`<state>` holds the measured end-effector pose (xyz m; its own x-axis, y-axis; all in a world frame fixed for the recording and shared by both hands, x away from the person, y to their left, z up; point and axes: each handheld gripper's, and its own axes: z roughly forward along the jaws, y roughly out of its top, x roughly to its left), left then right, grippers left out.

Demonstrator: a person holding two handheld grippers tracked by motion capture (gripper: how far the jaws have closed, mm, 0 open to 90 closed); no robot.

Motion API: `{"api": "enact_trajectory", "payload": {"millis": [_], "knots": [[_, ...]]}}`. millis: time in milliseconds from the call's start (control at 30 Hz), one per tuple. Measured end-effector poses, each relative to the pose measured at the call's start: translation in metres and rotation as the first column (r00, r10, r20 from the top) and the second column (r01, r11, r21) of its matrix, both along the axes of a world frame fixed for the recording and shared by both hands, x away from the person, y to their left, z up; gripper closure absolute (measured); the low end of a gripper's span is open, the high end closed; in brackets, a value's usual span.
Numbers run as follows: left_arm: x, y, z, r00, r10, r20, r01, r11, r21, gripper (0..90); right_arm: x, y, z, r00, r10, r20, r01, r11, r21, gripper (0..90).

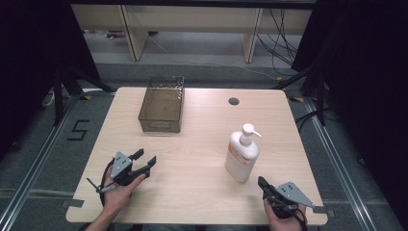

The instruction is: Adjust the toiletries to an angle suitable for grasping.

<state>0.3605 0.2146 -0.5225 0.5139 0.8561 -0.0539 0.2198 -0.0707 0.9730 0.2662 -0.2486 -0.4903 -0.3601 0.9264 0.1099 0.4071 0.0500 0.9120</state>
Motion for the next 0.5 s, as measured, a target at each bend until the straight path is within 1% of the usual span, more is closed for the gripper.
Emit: {"api": "enact_trajectory", "payload": {"millis": [33,67,100,133,167,200,233,267,333,367,400,433,467,500], "knots": [[0.0,0.0,0.0,1.0,0.0,0.0,0.0,1.0,0.005,38.0,0.001,0.0,0.001,0.9996,0.018,0.023,-0.018,0.9997,-0.019,90.0],[0.0,0.0,0.0,1.0,0.002,-0.001,-0.002,1.0,0.007,38.2,0.0,0.002,0.004,0.9991,0.027,0.033,-0.026,0.9993,-0.025,90.0],[0.0,0.0,0.0,1.0,0.002,-0.001,-0.002,1.0,0.007,38.4,-0.001,0.007,0.005,0.9989,0.031,0.036,-0.031,0.9995,0.004,90.0],[0.002,-0.001,-0.001,0.9999,-0.006,0.012,0.006,1.0,0.002,38.4,-0.001,0.007,0.005,0.9989,0.031,0.036,-0.031,0.9995,0.004,90.0],[0.001,-0.002,0.0,1.0,-0.001,0.008,0.001,1.0,0.005,38.5,-0.002,0.011,0.009,0.9966,0.061,0.056,-0.06,0.9981,-0.013,90.0],[0.001,-0.002,0.0,1.0,-0.001,0.008,0.001,1.0,0.005,38.7,-0.002,0.011,0.009,0.9966,0.061,0.056,-0.06,0.9981,-0.013,90.0],[0.0,-0.002,0.0,1.0,0.002,0.004,-0.002,0.9999,0.016,38.7,-0.003,0.017,0.013,0.9956,0.076,0.056,-0.074,0.9969,-0.024,90.0],[0.0,-0.002,0.0,1.0,0.002,0.004,-0.002,0.9999,0.017,38.7,-0.002,0.02,0.014,0.9946,0.087,0.057,-0.086,0.9962,-0.014,90.0],[-0.001,-0.003,0.0,1.0,0.002,0.006,-0.002,0.9997,0.024,38.7,0.0,0.026,0.017,0.9924,0.1,0.073,-0.099,0.995,-0.016,90.0],[-0.001,-0.003,0.0,1.0,0.002,0.006,-0.002,0.9997,0.024,38.7,0.001,0.029,0.018,0.9931,0.099,0.063,-0.098,0.995,-0.019,90.0],[-0.001,-0.003,0.0,1.0,0.002,0.006,-0.003,0.9996,0.027,38.7,0.003,0.031,0.018,0.9918,0.106,0.072,-0.105,0.9944,-0.015,90.0],[-0.001,-0.003,0.0,1.0,0.003,0.006,-0.003,0.9996,0.028,38.7,0.005,0.032,0.02,0.9922,0.105,0.067,-0.103,0.9942,-0.029,90.0],[-0.001,-0.003,0.0,1.0,0.002,0.005,-0.002,0.9995,0.031,38.7,0.007,0.035,0.021,0.9911,0.112,0.072,-0.111,0.9937,-0.014,90.0],[-0.001,-0.003,0.0,1.0,0.001,0.006,-0.001,0.9995,0.031,38.7,0.009,0.035,0.022,0.9913,0.109,0.074,-0.107,0.9936,-0.037,90.0]]}}
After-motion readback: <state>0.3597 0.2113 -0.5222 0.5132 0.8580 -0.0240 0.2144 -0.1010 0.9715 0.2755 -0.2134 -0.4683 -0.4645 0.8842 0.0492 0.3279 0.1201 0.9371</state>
